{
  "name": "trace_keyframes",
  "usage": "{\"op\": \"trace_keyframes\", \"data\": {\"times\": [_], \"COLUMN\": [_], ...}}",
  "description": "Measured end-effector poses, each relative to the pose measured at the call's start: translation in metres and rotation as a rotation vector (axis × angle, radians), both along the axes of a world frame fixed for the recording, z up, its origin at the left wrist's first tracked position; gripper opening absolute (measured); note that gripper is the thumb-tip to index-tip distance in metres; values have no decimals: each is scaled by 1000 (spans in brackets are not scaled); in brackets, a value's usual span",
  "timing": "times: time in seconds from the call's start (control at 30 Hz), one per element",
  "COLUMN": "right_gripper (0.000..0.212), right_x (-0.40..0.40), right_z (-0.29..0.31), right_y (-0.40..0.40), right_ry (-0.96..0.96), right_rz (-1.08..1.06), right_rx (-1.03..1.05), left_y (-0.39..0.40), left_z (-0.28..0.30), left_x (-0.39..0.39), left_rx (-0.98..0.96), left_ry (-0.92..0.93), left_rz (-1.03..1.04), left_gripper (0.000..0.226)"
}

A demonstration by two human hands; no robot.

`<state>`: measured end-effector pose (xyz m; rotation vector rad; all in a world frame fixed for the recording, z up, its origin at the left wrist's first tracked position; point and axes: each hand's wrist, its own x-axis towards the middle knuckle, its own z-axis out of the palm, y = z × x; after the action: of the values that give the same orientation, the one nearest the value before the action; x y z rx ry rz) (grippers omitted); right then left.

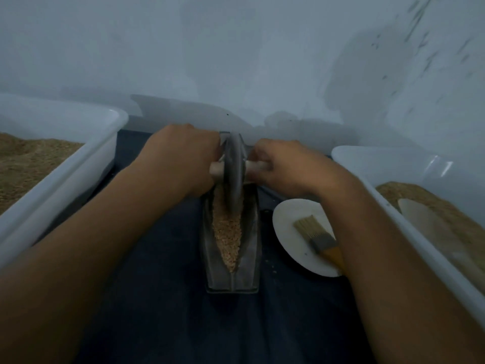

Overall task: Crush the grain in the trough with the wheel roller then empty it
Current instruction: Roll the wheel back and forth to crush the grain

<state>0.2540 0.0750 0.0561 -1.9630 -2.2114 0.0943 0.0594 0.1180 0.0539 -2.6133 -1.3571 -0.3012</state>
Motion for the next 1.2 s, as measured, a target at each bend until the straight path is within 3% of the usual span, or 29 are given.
{"op": "trace_keyframes", "data": {"times": [0.17,0.27,0.33,0.53,0.7,0.8,0.9,1.03,1.2], "right_gripper": [31,37,37,35,16,29,36,34,21], "right_x": [-14,-22,-25,-20,-7,-2,-3,1,3], "right_z": [24,32,33,28,4,-12,-26,-27,-3], "right_y": [-25,-35,-37,-28,-4,11,21,23,4], "right_ry": [-121,-168,-210,-124,-37,-32,-77,-26,-8], "right_rz": [89,123,138,107,23,-70,-147,-130,-17], "right_rx": [-105,-129,-110,-151,-66,48,143,134,19], "left_y": [-26,-30,-29,-22,3,16,19,20,10], "left_z": [21,29,31,22,2,-15,-31,-32,-7], "left_x": [-3,-4,-6,-11,-11,-1,8,8,0], "left_rx": [-52,-170,-144,-200,-104,-29,129,197,23], "left_ry": [197,256,278,151,-1,-137,-253,-240,-37], "left_rz": [-21,39,39,-7,48,97,61,43,15], "left_gripper": [34,41,42,37,35,20,21,21,29]}}
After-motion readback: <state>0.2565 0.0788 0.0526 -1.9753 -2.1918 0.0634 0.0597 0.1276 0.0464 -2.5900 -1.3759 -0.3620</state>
